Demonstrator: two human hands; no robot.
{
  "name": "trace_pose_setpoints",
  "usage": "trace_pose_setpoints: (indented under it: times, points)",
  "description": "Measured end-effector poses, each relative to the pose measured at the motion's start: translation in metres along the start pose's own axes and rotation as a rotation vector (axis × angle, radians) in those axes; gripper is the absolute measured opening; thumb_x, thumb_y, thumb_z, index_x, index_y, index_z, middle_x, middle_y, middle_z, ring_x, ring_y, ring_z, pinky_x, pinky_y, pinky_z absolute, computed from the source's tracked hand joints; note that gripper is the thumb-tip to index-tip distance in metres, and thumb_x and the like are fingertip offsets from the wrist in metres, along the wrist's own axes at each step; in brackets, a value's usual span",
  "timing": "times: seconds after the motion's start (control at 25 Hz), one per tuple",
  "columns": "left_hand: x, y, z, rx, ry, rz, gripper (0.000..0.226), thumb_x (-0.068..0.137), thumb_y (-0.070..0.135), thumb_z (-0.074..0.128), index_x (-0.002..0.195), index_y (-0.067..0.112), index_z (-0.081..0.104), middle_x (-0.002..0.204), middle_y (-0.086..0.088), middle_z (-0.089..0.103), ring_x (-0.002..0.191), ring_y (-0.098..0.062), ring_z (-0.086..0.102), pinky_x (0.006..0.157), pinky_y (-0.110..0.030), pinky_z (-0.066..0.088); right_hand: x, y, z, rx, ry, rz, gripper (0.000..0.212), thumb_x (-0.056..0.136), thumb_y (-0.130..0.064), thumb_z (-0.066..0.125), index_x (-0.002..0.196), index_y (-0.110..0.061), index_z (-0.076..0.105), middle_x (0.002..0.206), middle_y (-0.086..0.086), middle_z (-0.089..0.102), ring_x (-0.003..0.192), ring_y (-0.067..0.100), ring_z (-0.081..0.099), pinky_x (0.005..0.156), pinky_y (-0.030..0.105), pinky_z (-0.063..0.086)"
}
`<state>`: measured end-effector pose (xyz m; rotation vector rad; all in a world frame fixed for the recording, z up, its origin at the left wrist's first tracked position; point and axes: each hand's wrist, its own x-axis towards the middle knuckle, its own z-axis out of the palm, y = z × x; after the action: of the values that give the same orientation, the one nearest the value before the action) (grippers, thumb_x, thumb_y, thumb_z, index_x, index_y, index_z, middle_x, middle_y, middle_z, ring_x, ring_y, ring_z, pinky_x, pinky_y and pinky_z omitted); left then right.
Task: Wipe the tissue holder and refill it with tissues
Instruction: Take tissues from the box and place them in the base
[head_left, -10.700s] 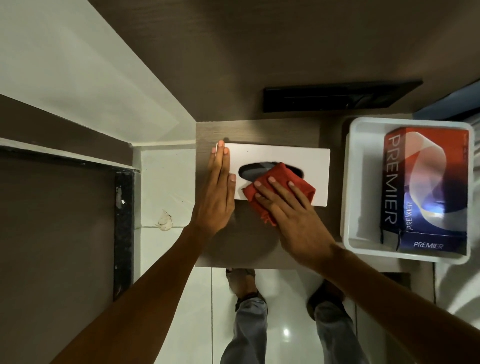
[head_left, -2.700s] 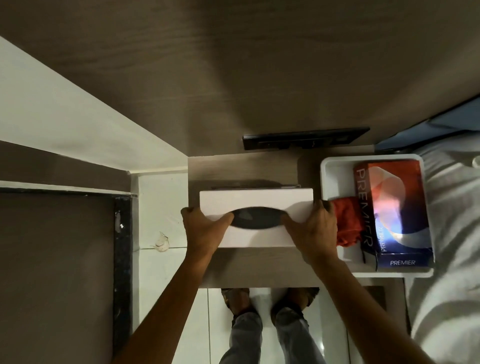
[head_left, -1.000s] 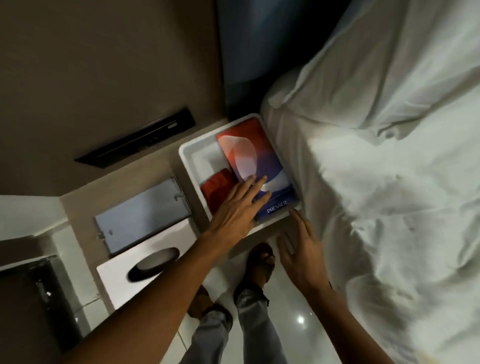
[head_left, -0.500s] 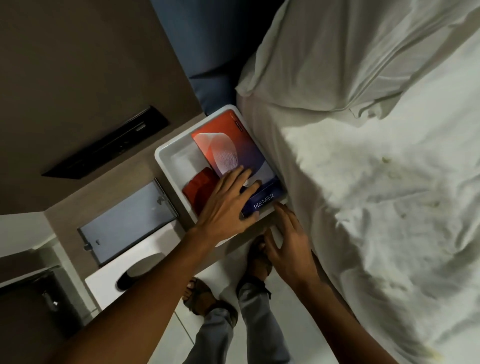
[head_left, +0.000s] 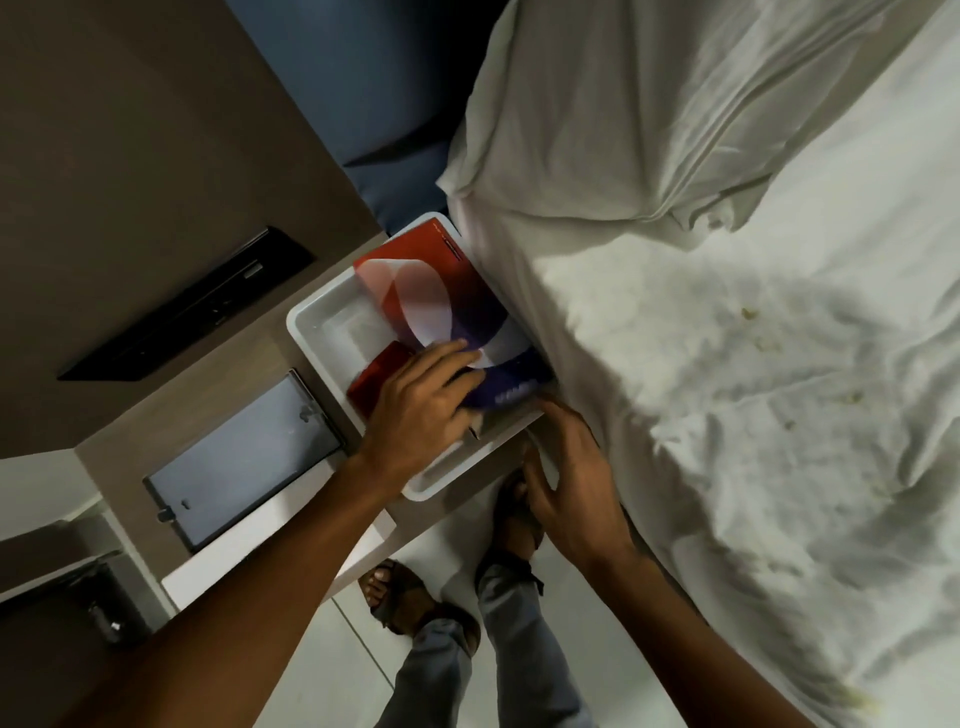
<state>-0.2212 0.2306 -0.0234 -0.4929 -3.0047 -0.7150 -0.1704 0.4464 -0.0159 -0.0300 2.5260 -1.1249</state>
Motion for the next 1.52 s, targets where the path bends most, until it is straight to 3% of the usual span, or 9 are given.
trace_pose_setpoints:
  times: [0.16,0.32,0.56,0.8,0.92,1.04,1.16,1.36,1.52]
  points:
    - [0.006,0.003,-0.028,-0.247,0.189,-0.216,0.026,0.097,0.007,0.074,0.122,-0.001,0.075,0.125,-0.017,0.076,0.122,-0.031,0.072,0.103,-0.042,0.060,0.018,-0.006,-0.012,-0.061,0.054,-0.251,0.033,0.104,-0.016,0.056,0.137,-0.010,0.059,0.155,0.003,0.051,0.141,0.016,0.050,0.116,0.018,0.038]
    - [0.010,0.007,-0.043,-0.357,0.195,-0.322,0.026,0.099,0.006,0.072,0.123,-0.003,0.074,0.124,-0.016,0.077,0.121,-0.028,0.073,0.102,-0.045,0.061,0.050,-0.025,-0.021,-0.152,0.066,-0.509,0.037,0.104,-0.010,0.058,0.141,-0.003,0.061,0.152,0.012,0.055,0.145,0.023,0.049,0.118,0.034,0.043]
    - [0.013,0.008,-0.055,-0.413,0.202,-0.361,0.026,0.099,0.011,0.072,0.123,0.000,0.075,0.120,-0.013,0.079,0.117,-0.021,0.073,0.101,-0.020,0.057,0.106,-0.054,-0.036,-0.488,-0.383,-0.612,0.062,0.099,-0.024,0.057,0.158,-0.014,0.039,0.163,0.010,0.040,0.154,0.028,0.033,0.124,0.044,0.034]
    - [0.015,0.005,-0.061,-0.376,0.192,-0.383,0.026,0.099,0.014,0.073,0.122,0.003,0.076,0.117,-0.013,0.080,0.109,-0.013,0.069,0.095,0.000,0.045,0.131,-0.068,-0.021,-0.842,-0.516,-0.707,0.075,0.095,-0.048,0.054,0.160,-0.021,0.030,0.167,0.006,0.032,0.154,0.029,0.031,0.126,0.051,0.026]
    - [0.012,0.003,-0.056,-0.368,0.177,-0.359,0.025,0.099,0.012,0.072,0.122,0.002,0.076,0.118,-0.014,0.079,0.112,-0.019,0.073,0.098,-0.014,0.052,0.128,-0.058,-0.014,-0.799,-0.529,-0.614,0.067,0.103,-0.038,0.048,0.164,-0.022,0.024,0.171,0.005,0.025,0.154,0.027,0.033,0.125,0.044,0.029]
    - [0.007,0.003,-0.048,-0.378,0.190,-0.317,0.025,0.100,0.011,0.070,0.123,0.002,0.075,0.120,-0.013,0.079,0.115,-0.020,0.073,0.099,-0.032,0.060,0.112,-0.052,-0.021,-0.791,-0.433,-0.631,0.060,0.102,-0.024,0.053,0.160,-0.024,0.037,0.165,0.004,0.038,0.152,0.028,0.038,0.125,0.042,0.029]
    - [0.006,0.000,-0.041,-0.384,0.205,-0.294,0.024,0.101,0.011,0.070,0.123,0.003,0.075,0.122,-0.012,0.078,0.118,-0.022,0.073,0.100,-0.038,0.062,0.088,-0.046,-0.039,-0.782,-0.355,-0.674,0.054,0.100,-0.020,0.061,0.152,-0.028,0.050,0.159,-0.001,0.049,0.148,0.025,0.046,0.120,0.043,0.035]
    - [0.006,0.003,-0.032,-0.408,0.164,-0.332,0.028,0.102,0.015,0.068,0.127,0.005,0.074,0.129,-0.010,0.076,0.127,-0.023,0.069,0.105,-0.046,0.059,0.027,-0.039,-0.086,-0.675,-0.260,-0.673,0.048,0.097,-0.018,0.057,0.145,-0.021,0.059,0.150,0.002,0.058,0.146,0.021,0.045,0.125,0.041,0.022]
    - [0.004,0.009,-0.027,-0.449,0.024,-0.356,0.035,0.103,0.017,0.066,0.136,0.004,0.068,0.144,-0.013,0.066,0.145,-0.027,0.054,0.116,-0.047,0.050,-0.030,-0.055,-0.122,-0.564,-0.297,-0.554,0.047,0.101,-0.022,0.050,0.148,-0.020,0.056,0.154,-0.001,0.054,0.143,0.019,0.050,0.114,0.043,0.048]
